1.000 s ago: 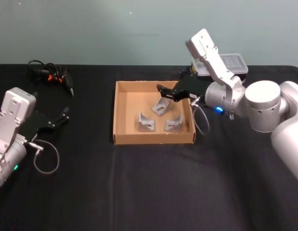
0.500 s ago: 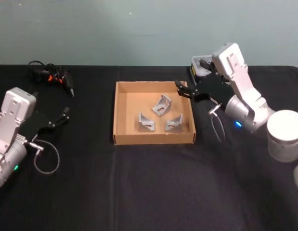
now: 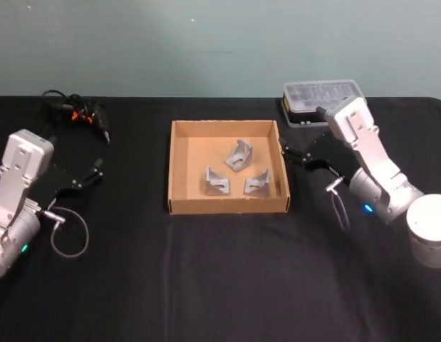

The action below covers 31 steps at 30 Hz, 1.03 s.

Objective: Use one hand to pick up the angle iron from the table and place it into the box.

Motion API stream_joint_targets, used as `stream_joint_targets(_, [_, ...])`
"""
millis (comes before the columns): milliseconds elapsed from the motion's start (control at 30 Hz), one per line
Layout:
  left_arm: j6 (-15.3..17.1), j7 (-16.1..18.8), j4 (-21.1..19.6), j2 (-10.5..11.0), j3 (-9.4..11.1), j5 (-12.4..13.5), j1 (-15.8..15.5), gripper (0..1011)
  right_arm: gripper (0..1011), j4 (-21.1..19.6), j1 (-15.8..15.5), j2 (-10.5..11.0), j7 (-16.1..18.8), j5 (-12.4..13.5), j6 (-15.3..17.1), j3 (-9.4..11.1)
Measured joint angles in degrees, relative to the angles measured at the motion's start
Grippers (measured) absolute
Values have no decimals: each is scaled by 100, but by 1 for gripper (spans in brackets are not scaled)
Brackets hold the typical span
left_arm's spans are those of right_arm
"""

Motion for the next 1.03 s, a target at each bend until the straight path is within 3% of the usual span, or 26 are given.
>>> stream_joint_targets(1033, [0,0,0,0,0,0,0,1000,1000,14,46,-6,11,20,12,-28])
